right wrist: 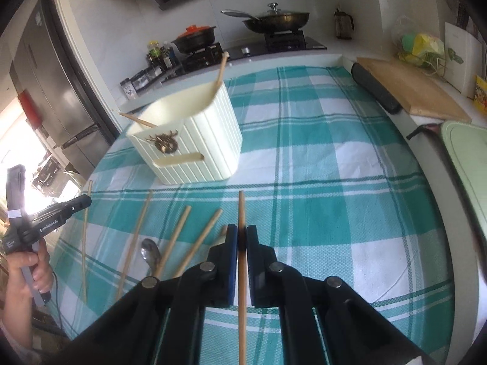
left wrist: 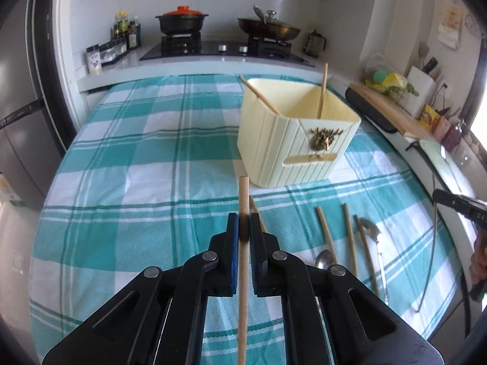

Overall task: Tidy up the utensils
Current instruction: 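Lift the held chopsticks with both tools and carry them above the cream basket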

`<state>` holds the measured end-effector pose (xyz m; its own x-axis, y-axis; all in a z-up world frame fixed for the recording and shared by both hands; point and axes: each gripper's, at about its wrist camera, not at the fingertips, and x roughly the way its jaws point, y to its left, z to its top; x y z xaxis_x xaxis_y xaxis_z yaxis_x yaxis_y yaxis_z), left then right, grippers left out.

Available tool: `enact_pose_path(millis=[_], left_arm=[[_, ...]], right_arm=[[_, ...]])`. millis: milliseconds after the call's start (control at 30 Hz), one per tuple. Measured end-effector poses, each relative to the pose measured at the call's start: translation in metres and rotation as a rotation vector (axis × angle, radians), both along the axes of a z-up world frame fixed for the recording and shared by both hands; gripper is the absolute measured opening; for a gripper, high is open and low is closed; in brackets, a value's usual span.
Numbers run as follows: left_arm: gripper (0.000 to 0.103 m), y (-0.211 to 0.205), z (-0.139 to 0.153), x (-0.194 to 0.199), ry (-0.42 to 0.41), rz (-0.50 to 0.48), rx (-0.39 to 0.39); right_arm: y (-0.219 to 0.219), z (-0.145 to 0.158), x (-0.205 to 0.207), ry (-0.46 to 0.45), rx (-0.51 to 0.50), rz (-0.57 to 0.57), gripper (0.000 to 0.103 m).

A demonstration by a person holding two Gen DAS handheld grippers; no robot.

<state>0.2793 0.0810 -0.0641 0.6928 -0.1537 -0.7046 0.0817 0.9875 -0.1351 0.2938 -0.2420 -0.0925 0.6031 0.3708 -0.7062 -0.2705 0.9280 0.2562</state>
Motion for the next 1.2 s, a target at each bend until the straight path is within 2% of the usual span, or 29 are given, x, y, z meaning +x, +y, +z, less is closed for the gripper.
enact_pose_path(millis=[233, 367, 600, 900, 1200], left_arm=[[0.005, 0.008, 0.045, -0.030, -0.110, -0.012, -0.073], [0.005, 0.011, 0.060, -0.042, -0.156, -0.015, -0.113], [0.004, 0.007, 0.076, -0.055, -0.213, -0.023, -0.135], [0.004, 0.003, 0.104, -0.042, -0.260, -0.039, -0.169], [0.004, -0.009, 0.159, -0.001, -0.365, -0.057, -0.192]], right_arm=[[0.011, 0.048, -0.036, -0.132, -0.013, 0.052, 0.006], [0.014, 0.064, -0.051, -0.192, -0.021, 0.056, 0.006], [0.022, 0.085, -0.067, -0.289, -0.040, 0.052, 0.006], [0.030, 0.119, -0.059, -0.364, -0.035, 0.057, 0.006], [0.043, 0.171, -0.019, -0.438, -0.019, 0.066, 0.006]])
